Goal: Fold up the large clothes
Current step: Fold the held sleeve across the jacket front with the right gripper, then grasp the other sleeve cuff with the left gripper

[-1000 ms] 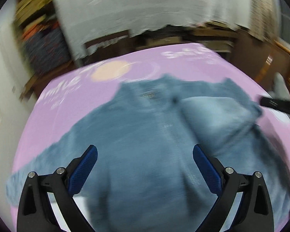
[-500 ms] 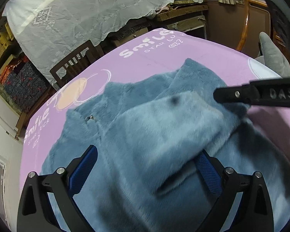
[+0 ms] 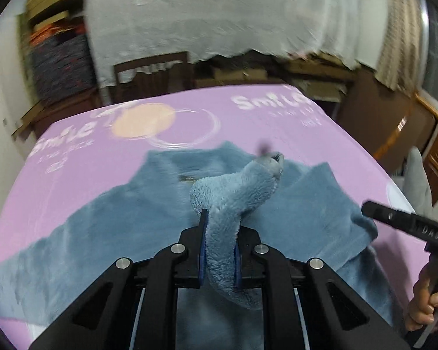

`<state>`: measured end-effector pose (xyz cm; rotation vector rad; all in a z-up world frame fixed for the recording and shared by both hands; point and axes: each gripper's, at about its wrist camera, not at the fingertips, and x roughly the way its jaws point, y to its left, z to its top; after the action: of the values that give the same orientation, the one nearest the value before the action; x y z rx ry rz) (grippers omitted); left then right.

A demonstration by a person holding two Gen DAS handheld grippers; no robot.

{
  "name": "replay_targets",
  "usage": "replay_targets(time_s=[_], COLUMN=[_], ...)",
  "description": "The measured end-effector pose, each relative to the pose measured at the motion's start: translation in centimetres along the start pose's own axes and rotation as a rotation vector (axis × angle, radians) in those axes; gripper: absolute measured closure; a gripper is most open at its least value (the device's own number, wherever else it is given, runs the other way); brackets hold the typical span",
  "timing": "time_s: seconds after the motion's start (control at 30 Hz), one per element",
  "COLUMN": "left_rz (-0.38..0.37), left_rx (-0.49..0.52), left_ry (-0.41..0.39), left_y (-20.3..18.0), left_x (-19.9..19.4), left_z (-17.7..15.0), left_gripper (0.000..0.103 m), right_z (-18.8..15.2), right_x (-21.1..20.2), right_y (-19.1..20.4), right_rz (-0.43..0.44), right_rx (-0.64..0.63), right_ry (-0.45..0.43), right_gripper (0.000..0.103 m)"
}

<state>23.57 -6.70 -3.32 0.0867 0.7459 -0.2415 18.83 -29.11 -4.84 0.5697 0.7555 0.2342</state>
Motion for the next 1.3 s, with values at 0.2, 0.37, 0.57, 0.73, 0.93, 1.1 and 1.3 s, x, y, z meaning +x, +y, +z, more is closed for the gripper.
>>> replay_targets(time_s=[0.2,0.37,0.57,0.73,0.93,1.1,1.3], left_rz=[0.07,0.119,0.156,0.08,0.06,0.049,0.054], left_rx=[-0.134,-0.249,-0.325,-0.163,-0.064,-0.091,-0.074], left_ry=[0.075,0.086,0.078,0.047,0.095,0.153,0.137], left_y=[4.7,9.4,12.1,7.6,4.3,5.4,5.4], left_x=[0.7,0.1,-2.2,-3.2,0.8,4.2,4.3], left_z=[-3.0,-4.2,-5.0,-3.4,-2.1,-2.9,-3.2], left_gripper=[0.042,0.043,0.044,0.043,0.043,0.042,0.041], right_z=[-1.1,-1.4,-1.4,-0.7,2.3,3.5,3.4], right_x=[2.3,3.0,3.0,1.1,3.3,7.3,8.6], right_y=[0.9,0.4,0.3,1.5,4.4,2.9,0.2], right_rz=[-0.073,-0.122,-0.14,-0.109,-0.103,-0.142,-0.119], right_rx=[-0.052,-0.053,-0.07,-0.06,-0.111,-0.079,-0.031], right_ry=[0.093,0.116,0.112,0.038,0.066,0.108,0.137], right_gripper=[0.085,0.093,0.094,0.088,0.088,0.088,0.094])
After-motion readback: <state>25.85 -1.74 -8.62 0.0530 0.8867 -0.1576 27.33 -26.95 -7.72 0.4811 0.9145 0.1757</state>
